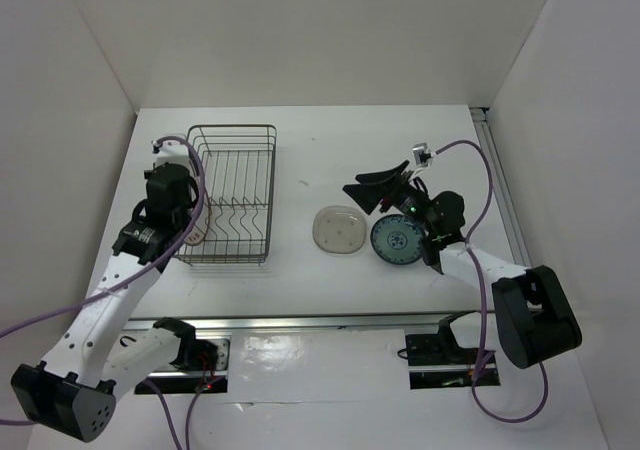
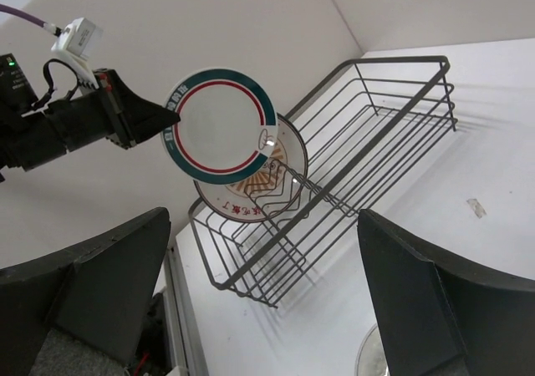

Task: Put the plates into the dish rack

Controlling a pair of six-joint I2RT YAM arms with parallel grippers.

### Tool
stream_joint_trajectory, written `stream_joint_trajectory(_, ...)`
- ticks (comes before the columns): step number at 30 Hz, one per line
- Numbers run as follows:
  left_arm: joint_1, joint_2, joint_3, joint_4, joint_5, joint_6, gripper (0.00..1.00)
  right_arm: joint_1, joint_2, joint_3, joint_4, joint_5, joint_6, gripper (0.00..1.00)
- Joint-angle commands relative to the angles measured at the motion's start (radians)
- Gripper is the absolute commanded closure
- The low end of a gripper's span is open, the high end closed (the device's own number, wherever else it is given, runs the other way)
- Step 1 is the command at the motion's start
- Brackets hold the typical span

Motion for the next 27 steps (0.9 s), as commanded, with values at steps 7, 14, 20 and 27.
stream_joint_trajectory(7, -0.005, 0.054, -0.005, 0.085, 0.005, 0.034, 1.0, -0.073, -0.04, -0.027, 0.097, -0.07, 0.062, 0.0)
stream_joint_trajectory(14, -0.005, 0.084, -0.014, 0.065, 0.031, 0.034, 1.0, -0.091, -0.049, -0.027, 0.088, -0.081, 0.073, 0.0)
stream_joint_trajectory(20, -0.014, 0.097, -0.012, 0.039, 0.133, 0.008, 1.0, -0.1, -0.069, -0.027, 0.045, -0.072, 0.043, 0.0)
stream_joint_trajectory(27, -0.014, 0.146, -0.023, 0.029, 0.133, -0.024, 0.67, -0.109, -0.078, -0.038, 0.023, -0.063, 0.043, 0.0)
